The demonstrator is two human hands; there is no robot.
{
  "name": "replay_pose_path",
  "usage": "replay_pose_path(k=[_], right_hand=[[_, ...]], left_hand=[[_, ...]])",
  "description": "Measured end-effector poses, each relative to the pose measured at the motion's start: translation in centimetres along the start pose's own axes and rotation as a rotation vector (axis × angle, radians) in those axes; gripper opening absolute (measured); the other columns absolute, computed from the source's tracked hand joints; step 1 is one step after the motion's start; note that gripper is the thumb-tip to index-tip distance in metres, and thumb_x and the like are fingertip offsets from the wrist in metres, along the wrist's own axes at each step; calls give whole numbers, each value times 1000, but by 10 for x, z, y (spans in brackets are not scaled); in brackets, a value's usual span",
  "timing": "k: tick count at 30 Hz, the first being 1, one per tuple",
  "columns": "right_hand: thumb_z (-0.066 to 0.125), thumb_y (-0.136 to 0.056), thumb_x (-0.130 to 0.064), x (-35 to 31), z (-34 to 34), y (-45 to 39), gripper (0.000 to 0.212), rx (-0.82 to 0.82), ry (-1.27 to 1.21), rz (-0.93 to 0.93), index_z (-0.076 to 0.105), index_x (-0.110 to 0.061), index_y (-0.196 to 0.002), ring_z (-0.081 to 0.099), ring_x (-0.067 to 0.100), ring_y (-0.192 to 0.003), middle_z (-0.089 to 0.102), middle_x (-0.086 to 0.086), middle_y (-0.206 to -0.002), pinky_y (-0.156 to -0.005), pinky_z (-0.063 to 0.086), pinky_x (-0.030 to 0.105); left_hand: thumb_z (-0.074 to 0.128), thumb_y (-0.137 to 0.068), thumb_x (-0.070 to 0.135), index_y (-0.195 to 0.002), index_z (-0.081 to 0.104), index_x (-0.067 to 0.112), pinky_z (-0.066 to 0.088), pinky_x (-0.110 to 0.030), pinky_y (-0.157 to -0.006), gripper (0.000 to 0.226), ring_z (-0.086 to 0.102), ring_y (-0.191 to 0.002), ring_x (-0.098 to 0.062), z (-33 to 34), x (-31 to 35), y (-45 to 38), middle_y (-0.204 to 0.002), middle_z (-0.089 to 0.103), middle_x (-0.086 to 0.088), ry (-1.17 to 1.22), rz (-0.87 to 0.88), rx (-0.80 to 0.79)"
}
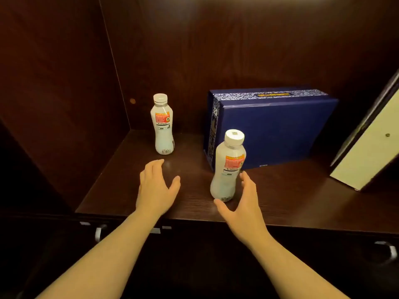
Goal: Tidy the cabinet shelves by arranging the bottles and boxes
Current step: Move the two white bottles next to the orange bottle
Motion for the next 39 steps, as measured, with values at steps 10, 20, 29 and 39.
replay_pose_path(k=[10,20,29,39], right_hand=[[84,-61,-49,23,25,-38,98,66,-239,77,26,-48,-139,50,-5,-117,48,-22,-133,-83,49,14],[84,-69,-36,28,26,-38,86,61,-253,98,26,-69,-123,48,-24,-103,47,-51,-112,-66,40,-4],[80,-72,-39,30,28,-36,81,33,-215,114,31,-41,-136,50,-19,-103,54,-27,-121,-66,45,3],[81,-74,-33,28,29,-36,81,25,-238,110,32,-37,-139,54,-19,-95,54,-25,-118,-58,46,3]], left_hand=[[73,-80,46,-155,7,21,30,-42,-107,103,23,-141,-29,38,-44,-86,-158,21,-10,238,-211,183],[77,-81,25,-154,-5,33,34,-37,-108,111,29,-142,-22,60,-49,-149,-158,29,2,495,-204,121],[87,-70,36,-149,24,22,44,-40,-103,101,43,-129,-18,59,-51,-150,-142,40,0,428,-180,117],[85,-69,39,-149,24,29,47,-19,-84,101,51,-117,-11,57,-53,-143,-132,48,9,484,-137,-16]])
Point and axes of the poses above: each hand's wrist, its own y-axis away from the middle knuckle, its own z-axis out of the palm, x = y × z, the point moved 4 cm from there along -y, towards the middle knuckle
